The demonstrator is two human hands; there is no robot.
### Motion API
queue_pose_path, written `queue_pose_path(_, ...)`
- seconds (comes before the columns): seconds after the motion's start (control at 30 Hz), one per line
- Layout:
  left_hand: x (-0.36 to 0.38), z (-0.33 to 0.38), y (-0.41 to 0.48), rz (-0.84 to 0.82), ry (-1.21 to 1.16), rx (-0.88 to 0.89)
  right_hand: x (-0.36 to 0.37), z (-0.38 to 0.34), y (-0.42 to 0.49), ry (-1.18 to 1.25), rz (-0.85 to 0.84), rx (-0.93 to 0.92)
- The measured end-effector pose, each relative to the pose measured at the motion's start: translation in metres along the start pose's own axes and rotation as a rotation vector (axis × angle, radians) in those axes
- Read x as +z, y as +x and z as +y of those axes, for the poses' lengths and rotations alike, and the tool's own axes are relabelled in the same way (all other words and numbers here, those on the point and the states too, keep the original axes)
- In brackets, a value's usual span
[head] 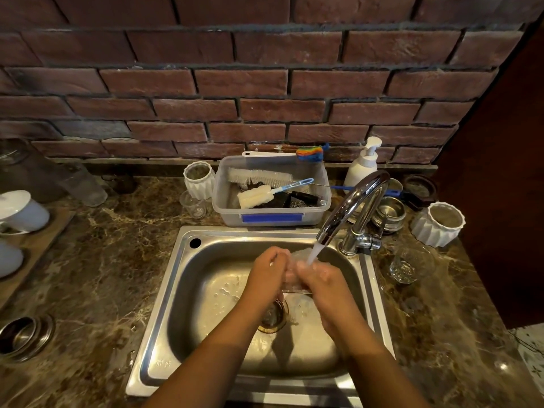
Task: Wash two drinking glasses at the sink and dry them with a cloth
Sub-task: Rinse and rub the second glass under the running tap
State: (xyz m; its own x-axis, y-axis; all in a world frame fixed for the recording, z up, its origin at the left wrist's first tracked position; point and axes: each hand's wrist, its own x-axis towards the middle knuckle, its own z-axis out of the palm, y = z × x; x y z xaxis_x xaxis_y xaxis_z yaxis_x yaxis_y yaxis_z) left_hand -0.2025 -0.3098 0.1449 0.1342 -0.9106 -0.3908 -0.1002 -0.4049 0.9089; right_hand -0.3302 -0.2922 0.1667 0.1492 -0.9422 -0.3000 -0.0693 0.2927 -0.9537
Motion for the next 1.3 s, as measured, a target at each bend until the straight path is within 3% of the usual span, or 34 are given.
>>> queue_pose_path(0.13, -0.009, 0.001, 0.004, -0.183, -0.545, -0.452, -0.004, -0.008, -0.007, -0.557, -0.165, -0.368)
queue_pose_path(0.23, -0.021, -0.001, 0.005, -0.462, -0.768, -0.540, -0.009, -0.013, -0.010, -0.961, -0.259, -0.572)
queue_pose_path(0.3, -0.023, -0.002, 0.006, -0.492, -0.737, -0.518, -0.008, -0.014, -0.012, -0.950, -0.255, -0.570)
queue_pose_path(0.4, -0.013, -0.002, 0.007, -0.204, -0.551, -0.460, 0.002, -0.010, -0.016, -0.652, -0.155, -0.366)
queue_pose_path(0.5, -0.002, 0.000, 0.007, 0.069, -0.249, -0.182, 0.014, -0.005, -0.015, -0.088, 0.007, -0.046)
queue_pose_path(0.63, -0.002, -0.005, -0.003, 0.098, 0.273, 0.365, 0.009, -0.001, -0.005, 0.729, 0.063, 0.466)
queue_pose_path(0.7, -0.003, -0.010, -0.006, 0.059, 0.469, 0.556, 0.002, 0.001, -0.003, 0.848, 0.022, 0.559)
queue_pose_path(0.77, -0.004, -0.015, -0.005, 0.029, 0.529, 0.603, -0.002, 0.006, 0.000, 0.864, -0.015, 0.558)
queue_pose_path(0.83, -0.004, -0.014, -0.004, 0.020, 0.368, 0.493, -0.002, 0.011, 0.002, 0.719, -0.004, 0.469)
queue_pose_path(1.0, 0.004, -0.007, 0.000, 0.025, -0.130, -0.096, 0.001, -0.003, -0.004, -0.180, 0.040, -0.110)
queue_pose_path(1.07, -0.002, -0.004, 0.001, -0.091, -0.356, -0.334, -0.003, -0.006, -0.008, -0.492, -0.083, -0.314)
queue_pose_path(1.13, -0.015, -0.002, 0.003, -0.270, -0.556, -0.446, -0.008, -0.008, -0.011, -0.802, -0.205, -0.480)
queue_pose_path(1.23, -0.026, -0.002, 0.002, -0.441, -0.674, -0.491, -0.009, -0.005, -0.016, -0.963, -0.252, -0.606)
queue_pose_path(1.3, -0.022, 0.001, 0.001, -0.347, -0.550, -0.487, -0.003, -0.002, -0.021, -0.884, -0.178, -0.532)
